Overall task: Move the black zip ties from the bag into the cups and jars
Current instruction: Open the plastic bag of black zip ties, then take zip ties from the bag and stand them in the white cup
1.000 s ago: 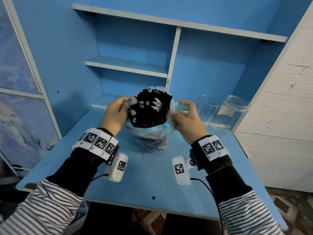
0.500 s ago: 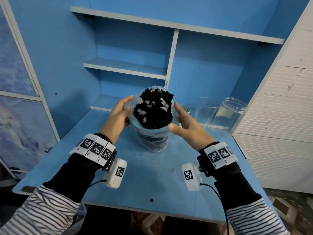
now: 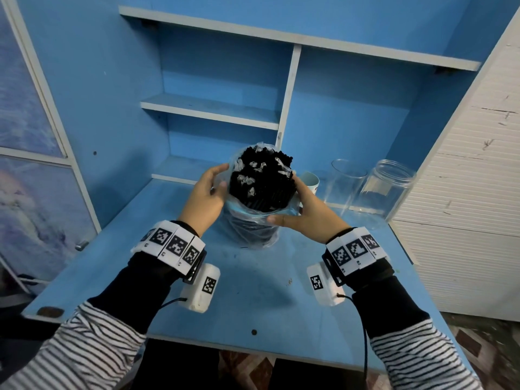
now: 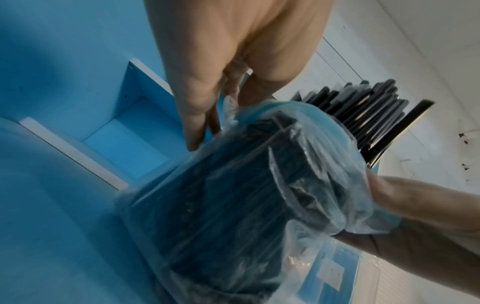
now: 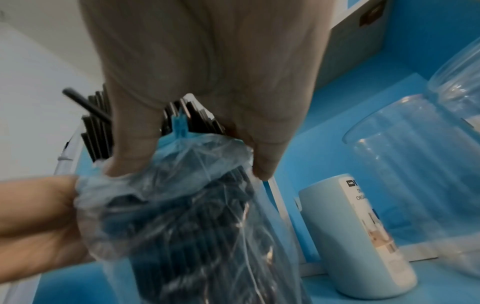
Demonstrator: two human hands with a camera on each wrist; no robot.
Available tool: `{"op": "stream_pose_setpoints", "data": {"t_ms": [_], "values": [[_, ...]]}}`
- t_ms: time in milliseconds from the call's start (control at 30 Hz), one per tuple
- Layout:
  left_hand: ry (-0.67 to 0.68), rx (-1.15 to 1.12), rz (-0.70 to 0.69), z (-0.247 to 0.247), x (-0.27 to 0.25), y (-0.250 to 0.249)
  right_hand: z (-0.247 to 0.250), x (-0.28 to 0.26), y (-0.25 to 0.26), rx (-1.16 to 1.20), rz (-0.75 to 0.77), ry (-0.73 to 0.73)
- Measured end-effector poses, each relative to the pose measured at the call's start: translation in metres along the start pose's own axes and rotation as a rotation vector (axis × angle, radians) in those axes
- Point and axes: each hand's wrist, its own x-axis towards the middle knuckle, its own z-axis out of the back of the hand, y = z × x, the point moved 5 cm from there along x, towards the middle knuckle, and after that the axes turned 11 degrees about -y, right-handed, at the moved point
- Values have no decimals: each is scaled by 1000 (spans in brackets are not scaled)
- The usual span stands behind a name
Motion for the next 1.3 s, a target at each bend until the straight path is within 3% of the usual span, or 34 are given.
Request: {"op": "stream_pose_setpoints", "data": {"t_ms": [133,267,367,567,867,1067,1167,1300], "values": [[-20,-43,-7,-4,1,1,4,-5,7,-39,-96,66],[-90,-29,11,-4,6,1,14,-7,41,98,79,-171],[-117,-45,32,-8,5,-4,5,2,53,17,166,-263],[-251,-57,-51,5,0,-26,-22,13,52,-192,144,-184],[-339,-132,-126,49,13,-63,-39,21,47,215,-16,-49],[-257,-83,-44,42,24,-47,-57,19,25,211,-126,81],[-208,-47,-44,31,25,-38,-42,21,8,319,-195,-28],[-137,40,-43,8,25,-31,-1,26,-30,249,-310,-385]]}}
